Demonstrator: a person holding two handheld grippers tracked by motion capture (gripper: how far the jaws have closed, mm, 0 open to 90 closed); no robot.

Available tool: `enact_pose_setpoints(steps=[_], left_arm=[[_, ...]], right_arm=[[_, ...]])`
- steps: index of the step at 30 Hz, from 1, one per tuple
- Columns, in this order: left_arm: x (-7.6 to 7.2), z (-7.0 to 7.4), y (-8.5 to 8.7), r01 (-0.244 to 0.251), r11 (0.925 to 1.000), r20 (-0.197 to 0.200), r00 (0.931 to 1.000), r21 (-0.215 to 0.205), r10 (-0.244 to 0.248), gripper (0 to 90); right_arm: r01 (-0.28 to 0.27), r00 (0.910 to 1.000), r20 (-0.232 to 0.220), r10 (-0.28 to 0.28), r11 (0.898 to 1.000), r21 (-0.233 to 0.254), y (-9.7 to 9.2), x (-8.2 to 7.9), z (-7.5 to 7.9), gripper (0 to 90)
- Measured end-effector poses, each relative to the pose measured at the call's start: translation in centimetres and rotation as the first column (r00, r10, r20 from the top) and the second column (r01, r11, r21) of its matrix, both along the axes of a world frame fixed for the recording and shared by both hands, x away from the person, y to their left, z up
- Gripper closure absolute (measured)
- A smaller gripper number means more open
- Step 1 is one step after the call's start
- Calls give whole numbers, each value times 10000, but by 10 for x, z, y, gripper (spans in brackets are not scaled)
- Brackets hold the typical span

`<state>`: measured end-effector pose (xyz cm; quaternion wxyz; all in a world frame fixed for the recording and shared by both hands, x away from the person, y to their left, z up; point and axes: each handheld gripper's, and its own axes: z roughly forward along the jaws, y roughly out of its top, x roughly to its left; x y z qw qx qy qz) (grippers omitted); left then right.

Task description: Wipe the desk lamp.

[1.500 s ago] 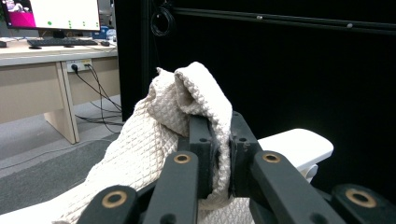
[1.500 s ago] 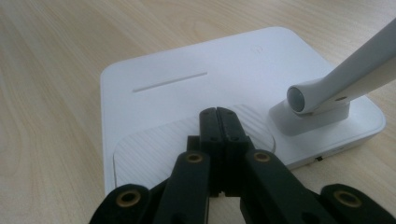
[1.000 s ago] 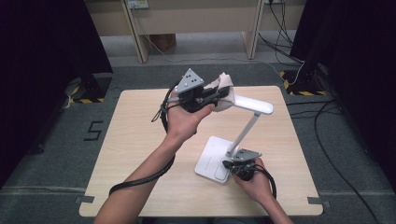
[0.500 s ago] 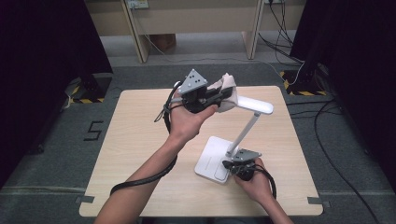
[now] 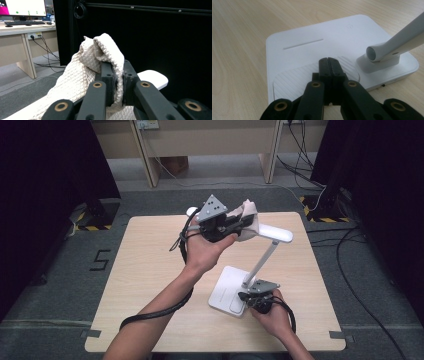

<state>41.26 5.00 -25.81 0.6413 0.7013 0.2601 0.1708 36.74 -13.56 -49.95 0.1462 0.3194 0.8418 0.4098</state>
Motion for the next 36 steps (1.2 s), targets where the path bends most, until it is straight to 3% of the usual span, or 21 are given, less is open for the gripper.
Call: enact_pose_setpoints(steps=[36], left_arm=[[-6,0,-19,299,9995,96,9995,113,-300,832]], right_arm=[[-9,10000,5,9,10000,-10,1,0,0,900]])
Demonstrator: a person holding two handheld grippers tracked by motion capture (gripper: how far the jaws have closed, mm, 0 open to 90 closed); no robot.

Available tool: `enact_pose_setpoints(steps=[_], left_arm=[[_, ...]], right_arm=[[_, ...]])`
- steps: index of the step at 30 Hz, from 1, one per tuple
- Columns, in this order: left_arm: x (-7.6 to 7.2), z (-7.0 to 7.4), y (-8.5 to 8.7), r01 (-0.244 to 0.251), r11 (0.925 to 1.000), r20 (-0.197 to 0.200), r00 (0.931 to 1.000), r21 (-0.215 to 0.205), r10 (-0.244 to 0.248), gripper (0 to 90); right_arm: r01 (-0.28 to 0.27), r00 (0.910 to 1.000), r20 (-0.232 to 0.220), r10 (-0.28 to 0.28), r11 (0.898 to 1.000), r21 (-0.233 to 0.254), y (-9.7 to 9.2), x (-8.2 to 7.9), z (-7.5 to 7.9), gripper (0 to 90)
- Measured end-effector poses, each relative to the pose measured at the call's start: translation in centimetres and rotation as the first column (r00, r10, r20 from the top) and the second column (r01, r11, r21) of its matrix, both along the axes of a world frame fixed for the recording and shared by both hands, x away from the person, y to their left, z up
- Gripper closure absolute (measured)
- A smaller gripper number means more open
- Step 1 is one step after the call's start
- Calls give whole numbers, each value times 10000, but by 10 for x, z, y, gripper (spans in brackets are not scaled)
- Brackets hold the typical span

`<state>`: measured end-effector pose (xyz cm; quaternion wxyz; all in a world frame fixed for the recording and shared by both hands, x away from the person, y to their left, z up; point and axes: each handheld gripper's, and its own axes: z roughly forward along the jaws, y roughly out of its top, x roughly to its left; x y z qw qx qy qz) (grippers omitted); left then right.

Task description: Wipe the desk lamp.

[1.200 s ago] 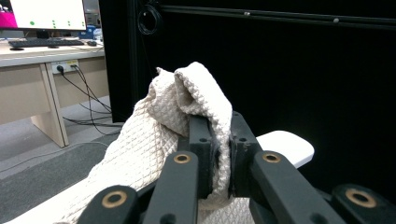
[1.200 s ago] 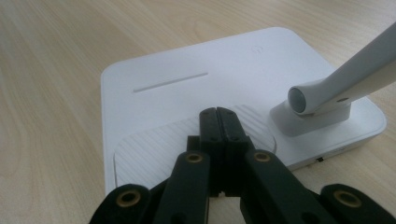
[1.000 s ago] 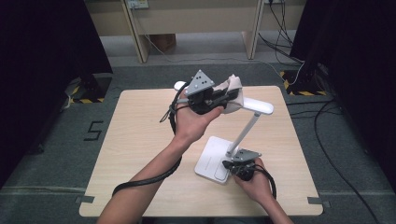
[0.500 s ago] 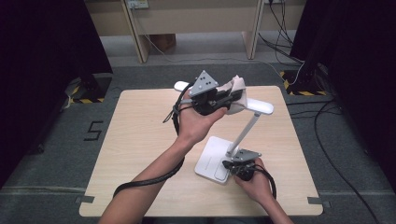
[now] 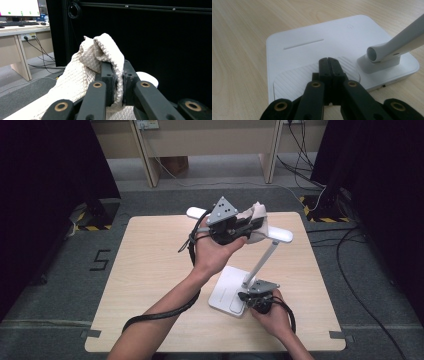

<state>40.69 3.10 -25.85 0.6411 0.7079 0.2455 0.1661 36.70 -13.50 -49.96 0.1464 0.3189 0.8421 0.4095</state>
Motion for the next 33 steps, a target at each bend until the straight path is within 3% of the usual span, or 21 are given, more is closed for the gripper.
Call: enact_pose_setpoints(steps=[33], left_arm=[[-6,0,-21,352,9993,24,9994,94,-353,830]], right_arm=[[-33,10000,38,33,10000,-20,0,0,0,900]])
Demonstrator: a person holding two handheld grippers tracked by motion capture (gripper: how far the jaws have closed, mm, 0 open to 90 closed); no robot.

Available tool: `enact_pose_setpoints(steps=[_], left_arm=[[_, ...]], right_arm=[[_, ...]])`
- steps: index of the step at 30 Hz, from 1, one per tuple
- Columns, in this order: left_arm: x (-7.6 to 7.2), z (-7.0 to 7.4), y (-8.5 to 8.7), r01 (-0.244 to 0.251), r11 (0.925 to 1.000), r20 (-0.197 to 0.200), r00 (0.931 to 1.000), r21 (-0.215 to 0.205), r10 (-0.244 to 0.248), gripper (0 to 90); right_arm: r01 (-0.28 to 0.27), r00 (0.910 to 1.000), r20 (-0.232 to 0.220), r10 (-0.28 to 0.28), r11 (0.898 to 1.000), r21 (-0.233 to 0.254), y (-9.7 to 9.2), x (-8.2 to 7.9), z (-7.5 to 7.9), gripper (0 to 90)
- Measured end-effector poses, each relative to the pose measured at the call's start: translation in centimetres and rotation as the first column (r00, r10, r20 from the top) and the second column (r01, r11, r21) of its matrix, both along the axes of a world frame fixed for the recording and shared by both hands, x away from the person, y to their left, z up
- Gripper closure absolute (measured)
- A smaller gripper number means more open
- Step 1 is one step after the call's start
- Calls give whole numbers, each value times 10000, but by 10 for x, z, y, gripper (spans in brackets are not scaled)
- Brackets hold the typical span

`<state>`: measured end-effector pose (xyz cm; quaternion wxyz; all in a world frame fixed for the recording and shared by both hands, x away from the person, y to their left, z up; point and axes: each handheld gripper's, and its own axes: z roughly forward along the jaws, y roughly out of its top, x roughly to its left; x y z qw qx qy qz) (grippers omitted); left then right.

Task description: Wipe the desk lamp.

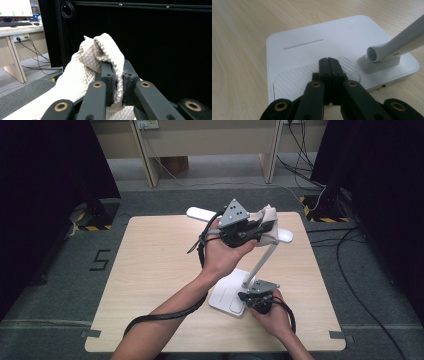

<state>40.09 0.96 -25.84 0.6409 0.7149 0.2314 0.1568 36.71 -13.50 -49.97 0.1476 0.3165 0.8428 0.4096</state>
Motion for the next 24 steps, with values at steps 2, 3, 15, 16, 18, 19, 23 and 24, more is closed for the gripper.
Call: enact_pose_setpoints(steps=[2,3,15,16,18,19,23,24], left_arm=[[0,0,-1,24,10000,4,10000,7,-24,831],[-1,0,-2,40,10000,-3,10000,-5,-40,831],[-3,-1,-9,156,9999,6,9999,21,-156,831],[-3,-1,-10,170,9999,12,9999,22,-170,831],[-3,-1,-12,203,9998,12,9998,34,-203,831],[-3,-1,-13,215,9998,24,9998,53,-215,831],[-3,0,-15,263,9996,-15,9997,70,-262,830],[-4,0,-16,280,9996,-20,9996,62,-280,831]], right_arm=[[6,10000,-3,-6,10000,-2,0,0,0,900],[4,10000,-3,-4,10000,0,0,0,0,900],[-8,10000,20,8,10000,-2,0,0,0,900],[-12,10000,34,12,10000,-10,0,0,0,900],[2,10000,6,-2,10000,3,0,0,0,900],[-16,10000,28,16,10000,-7,0,0,0,900],[-15,10000,24,15,10000,-2,0,0,0,900],[-18,10000,31,18,10000,-3,0,0,0,900]])
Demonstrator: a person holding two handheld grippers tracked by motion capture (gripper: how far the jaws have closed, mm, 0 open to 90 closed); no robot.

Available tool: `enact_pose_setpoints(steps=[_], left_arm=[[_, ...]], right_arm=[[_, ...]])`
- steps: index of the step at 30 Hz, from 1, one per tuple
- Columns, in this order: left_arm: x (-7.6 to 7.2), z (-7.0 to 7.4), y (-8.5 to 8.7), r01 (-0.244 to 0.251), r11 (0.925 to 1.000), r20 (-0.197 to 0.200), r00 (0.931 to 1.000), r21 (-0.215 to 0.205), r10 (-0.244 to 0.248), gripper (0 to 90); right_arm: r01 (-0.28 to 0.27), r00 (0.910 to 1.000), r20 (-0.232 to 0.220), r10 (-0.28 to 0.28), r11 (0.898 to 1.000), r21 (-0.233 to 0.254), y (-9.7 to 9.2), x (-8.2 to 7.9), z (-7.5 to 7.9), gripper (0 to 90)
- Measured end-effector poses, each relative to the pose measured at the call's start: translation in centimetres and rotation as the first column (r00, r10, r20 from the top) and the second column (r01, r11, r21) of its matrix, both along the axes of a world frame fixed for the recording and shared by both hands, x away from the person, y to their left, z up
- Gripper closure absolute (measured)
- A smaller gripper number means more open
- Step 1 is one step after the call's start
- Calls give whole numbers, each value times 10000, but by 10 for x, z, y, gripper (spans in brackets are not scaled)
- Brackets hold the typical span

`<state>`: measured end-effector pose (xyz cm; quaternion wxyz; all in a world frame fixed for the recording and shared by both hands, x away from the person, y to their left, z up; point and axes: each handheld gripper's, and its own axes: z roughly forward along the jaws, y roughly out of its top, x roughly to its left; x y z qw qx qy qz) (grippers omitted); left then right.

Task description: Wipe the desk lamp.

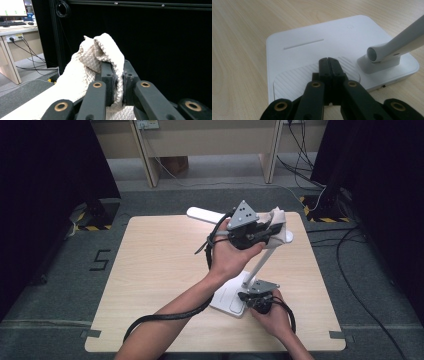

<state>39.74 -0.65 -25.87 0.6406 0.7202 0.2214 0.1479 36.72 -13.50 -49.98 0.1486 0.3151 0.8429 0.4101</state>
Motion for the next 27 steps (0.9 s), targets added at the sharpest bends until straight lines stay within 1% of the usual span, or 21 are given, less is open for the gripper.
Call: enact_pose_setpoints(steps=[27], left_arm=[[-3,-1,-17,335,9994,-35,9994,101,-335,830]], right_arm=[[11,10000,12,-11,10000,-2,0,0,0,900]])
